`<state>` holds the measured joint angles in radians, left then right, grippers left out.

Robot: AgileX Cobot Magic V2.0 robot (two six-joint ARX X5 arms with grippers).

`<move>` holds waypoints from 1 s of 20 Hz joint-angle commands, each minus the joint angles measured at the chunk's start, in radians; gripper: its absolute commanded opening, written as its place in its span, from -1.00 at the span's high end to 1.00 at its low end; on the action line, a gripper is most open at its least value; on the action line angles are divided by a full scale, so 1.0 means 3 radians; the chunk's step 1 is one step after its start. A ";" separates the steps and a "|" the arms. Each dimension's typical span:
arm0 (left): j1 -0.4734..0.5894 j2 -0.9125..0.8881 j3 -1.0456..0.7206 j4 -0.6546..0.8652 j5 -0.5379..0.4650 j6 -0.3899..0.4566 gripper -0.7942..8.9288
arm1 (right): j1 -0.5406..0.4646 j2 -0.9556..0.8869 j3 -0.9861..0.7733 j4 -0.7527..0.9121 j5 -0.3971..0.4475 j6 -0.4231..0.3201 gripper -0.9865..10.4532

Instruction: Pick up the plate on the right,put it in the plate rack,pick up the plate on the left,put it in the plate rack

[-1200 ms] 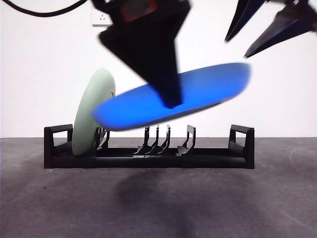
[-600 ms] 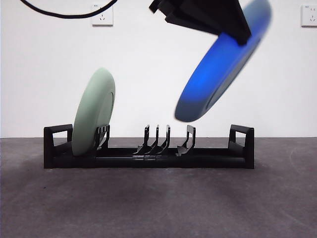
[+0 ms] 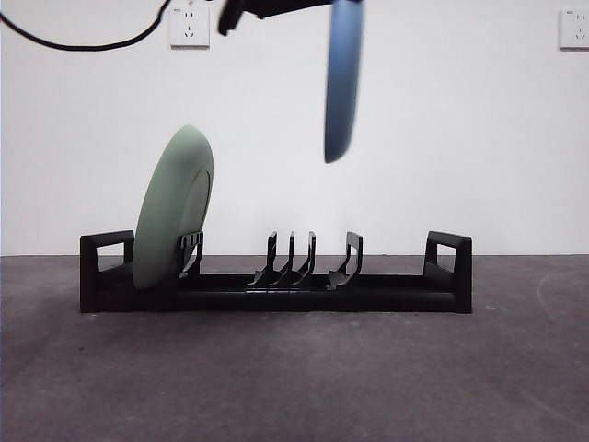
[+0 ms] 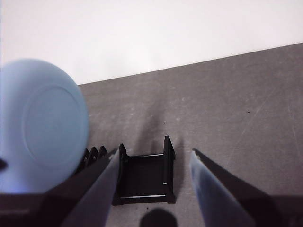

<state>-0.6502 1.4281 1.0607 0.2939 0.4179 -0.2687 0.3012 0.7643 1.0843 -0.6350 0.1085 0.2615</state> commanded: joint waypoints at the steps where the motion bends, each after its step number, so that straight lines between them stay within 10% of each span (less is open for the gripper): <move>1: 0.0135 0.0094 -0.0010 0.0261 0.0108 -0.0409 0.86 | 0.0000 0.0015 -0.0003 0.0019 0.0015 -0.0029 0.39; 20: 0.0267 0.0894 0.0460 0.0027 0.0179 -0.0516 0.86 | 0.0000 0.0070 -0.0003 0.0018 0.0023 -0.0093 0.39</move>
<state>-0.5678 1.6863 1.1995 0.2951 0.4706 -0.4229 0.3012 0.7860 1.0843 -0.6350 0.1089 0.2466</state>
